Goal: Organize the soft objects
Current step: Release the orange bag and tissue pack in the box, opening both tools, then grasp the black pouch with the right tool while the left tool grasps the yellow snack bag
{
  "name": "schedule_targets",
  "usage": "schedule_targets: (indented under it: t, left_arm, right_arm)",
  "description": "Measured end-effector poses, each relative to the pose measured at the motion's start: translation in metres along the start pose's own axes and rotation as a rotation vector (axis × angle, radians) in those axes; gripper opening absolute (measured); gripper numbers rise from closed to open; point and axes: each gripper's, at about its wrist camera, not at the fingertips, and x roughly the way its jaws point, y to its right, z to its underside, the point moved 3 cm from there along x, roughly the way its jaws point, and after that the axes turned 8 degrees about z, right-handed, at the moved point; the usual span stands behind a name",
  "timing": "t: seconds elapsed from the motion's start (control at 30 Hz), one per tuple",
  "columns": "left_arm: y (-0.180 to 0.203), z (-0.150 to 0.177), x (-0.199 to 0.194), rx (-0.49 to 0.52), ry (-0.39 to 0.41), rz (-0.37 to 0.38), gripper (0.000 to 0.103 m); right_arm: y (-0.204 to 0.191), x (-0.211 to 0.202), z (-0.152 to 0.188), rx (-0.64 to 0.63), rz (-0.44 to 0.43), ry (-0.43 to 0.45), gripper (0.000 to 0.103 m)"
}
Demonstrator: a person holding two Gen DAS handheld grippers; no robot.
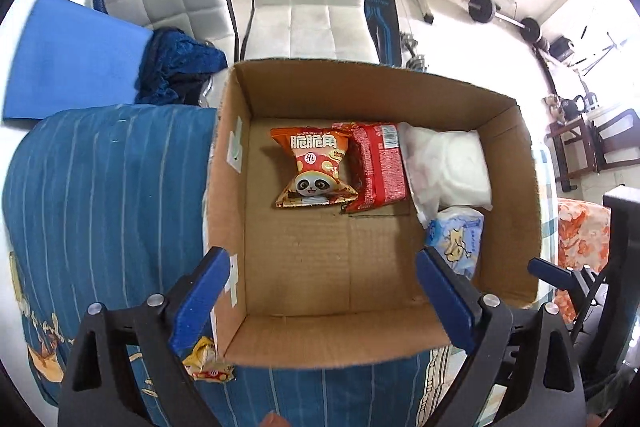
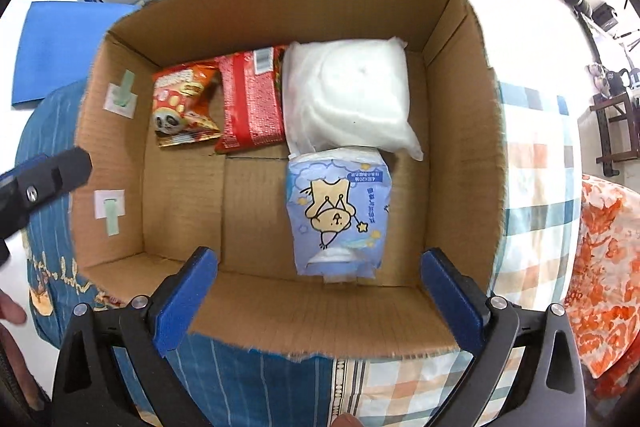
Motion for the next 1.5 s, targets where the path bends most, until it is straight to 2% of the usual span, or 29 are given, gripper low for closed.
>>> schedule_targets:
  t: [0.37,0.6,0.7,0.83,0.97,1.17,1.3,1.5]
  left_arm:
    - [0.015,0.043,-0.053,0.020,0.122,-0.039,0.095]
    - [0.025,0.070,-0.083,0.003,0.185,-0.016,0.095]
    - [0.030,0.085,-0.087,-0.011,0.189,-0.007,0.095]
    - [0.029,0.111,-0.077,-0.080,0.177,-0.052,0.095]
    - [0.025,0.142,-0.053,-0.190,0.149,-0.095,0.095]
    - [0.015,0.183,-0.009,-0.284,0.082,-0.192,0.095]
    - [-0.004,0.199,0.009,-0.331,0.042,-0.260,0.095]
    - [-0.036,0.209,0.018,-0.403,0.010,-0.293,0.095]
  right_arm:
    - [0.012,-0.069,0.033,-0.020,-0.016,0.108,0.103]
    - [0.011,-0.101,0.061,-0.032,-0.043,0.169,0.103]
    - [0.017,-0.109,0.073,-0.026,-0.073,0.171,0.103]
    - [0.047,-0.108,0.092,-0.037,-0.066,0.153,0.103]
    - [0.093,-0.081,0.107,-0.084,-0.005,0.096,0.103]
    - [0.161,0.008,0.117,-0.136,0.129,-0.061,0.103]
    - [0.172,0.064,0.115,-0.225,0.172,-0.117,0.103]
    - [0.168,0.122,0.118,-0.259,0.110,-0.226,0.103]
